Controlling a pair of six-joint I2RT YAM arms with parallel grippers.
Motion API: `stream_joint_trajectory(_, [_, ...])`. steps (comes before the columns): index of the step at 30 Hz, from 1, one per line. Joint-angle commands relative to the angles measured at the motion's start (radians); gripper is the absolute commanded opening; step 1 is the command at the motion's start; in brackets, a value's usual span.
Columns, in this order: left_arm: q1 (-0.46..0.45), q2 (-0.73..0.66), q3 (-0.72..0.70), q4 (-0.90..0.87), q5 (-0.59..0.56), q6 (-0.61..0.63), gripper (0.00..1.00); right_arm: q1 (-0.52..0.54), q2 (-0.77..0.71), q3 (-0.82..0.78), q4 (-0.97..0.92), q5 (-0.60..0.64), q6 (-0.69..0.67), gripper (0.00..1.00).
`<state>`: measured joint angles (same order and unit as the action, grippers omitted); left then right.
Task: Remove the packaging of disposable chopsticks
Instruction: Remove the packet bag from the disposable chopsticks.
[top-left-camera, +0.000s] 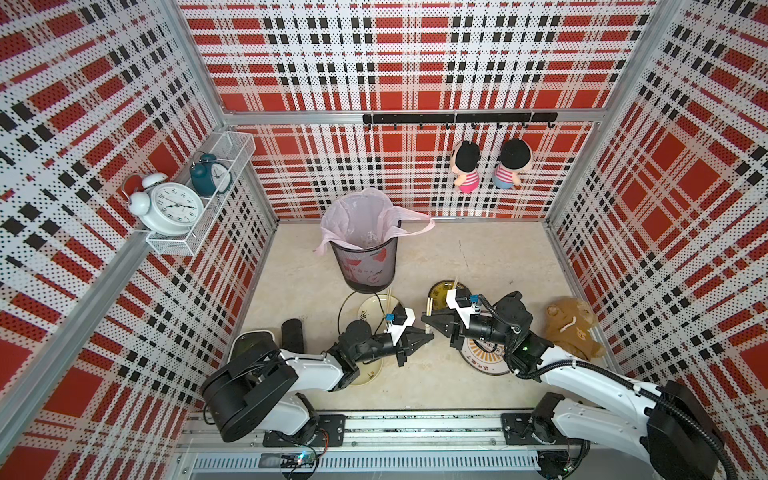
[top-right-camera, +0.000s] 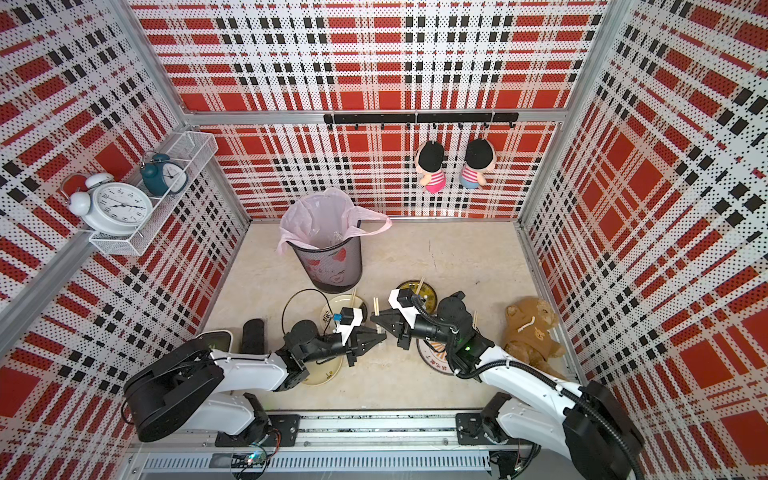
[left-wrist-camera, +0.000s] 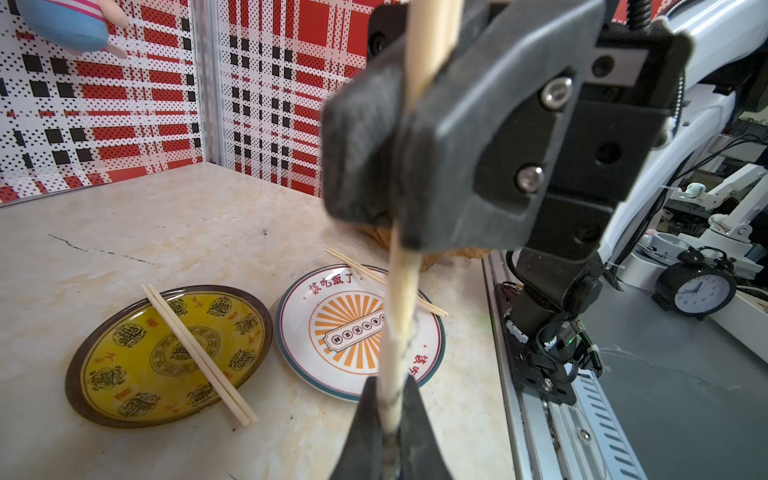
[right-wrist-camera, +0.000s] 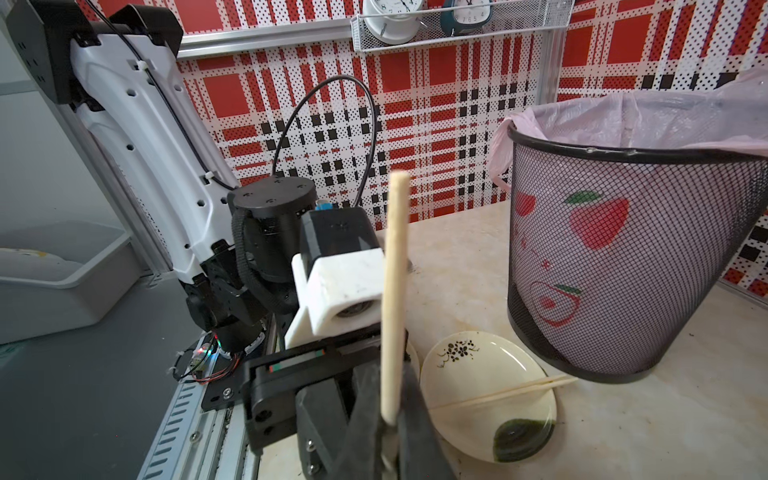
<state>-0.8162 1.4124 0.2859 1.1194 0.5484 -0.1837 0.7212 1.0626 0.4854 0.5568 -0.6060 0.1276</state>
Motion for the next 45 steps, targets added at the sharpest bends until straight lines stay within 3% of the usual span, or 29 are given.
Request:
stream_joint_trajectory(1, [-0.008, -0.022, 0.018, 0.009, -0.004, -0.017, 0.16, -0.003, -0.004, 0.009, -0.006, 0.005, -0.043, 0.0])
stream_joint_trajectory(5, [-0.005, -0.033, 0.013, 0.034, -0.02, -0.021, 0.42, -0.003, -0.021, -0.003, 0.013, -0.011, -0.036, 0.0])
stream_joint_trajectory(11, [0.007, -0.053, 0.01, 0.112, -0.041, -0.048, 0.5, -0.003, -0.035, -0.011, 0.017, -0.036, -0.032, 0.0])
stream_joint_trajectory(16, [0.008, -0.043, 0.04, 0.122, -0.039, -0.055, 0.43, -0.003, -0.032, -0.01, 0.02, -0.062, -0.032, 0.0])
stream_joint_trajectory(19, [0.009, -0.034, 0.047, 0.12, -0.021, -0.056, 0.24, -0.003, -0.034, -0.013, 0.022, -0.07, -0.034, 0.0])
stream_joint_trajectory(24, [0.011, -0.015, 0.035, 0.135, -0.02, -0.059, 0.01, -0.003, -0.029, -0.015, 0.035, -0.079, -0.033, 0.0])
stream_joint_trajectory(28, [0.003, 0.008, 0.02, 0.135, -0.039, -0.054, 0.0, -0.003, -0.025, -0.01, 0.061, -0.083, -0.021, 0.0])
stream_joint_trajectory(35, [-0.008, 0.059, -0.027, 0.145, -0.052, -0.052, 0.09, -0.005, -0.019, 0.015, 0.081, -0.09, -0.014, 0.0])
stream_joint_trajectory(45, [-0.018, 0.149, -0.062, 0.188, -0.064, -0.063, 0.09, -0.006, -0.01, 0.06, 0.071, -0.106, -0.017, 0.0])
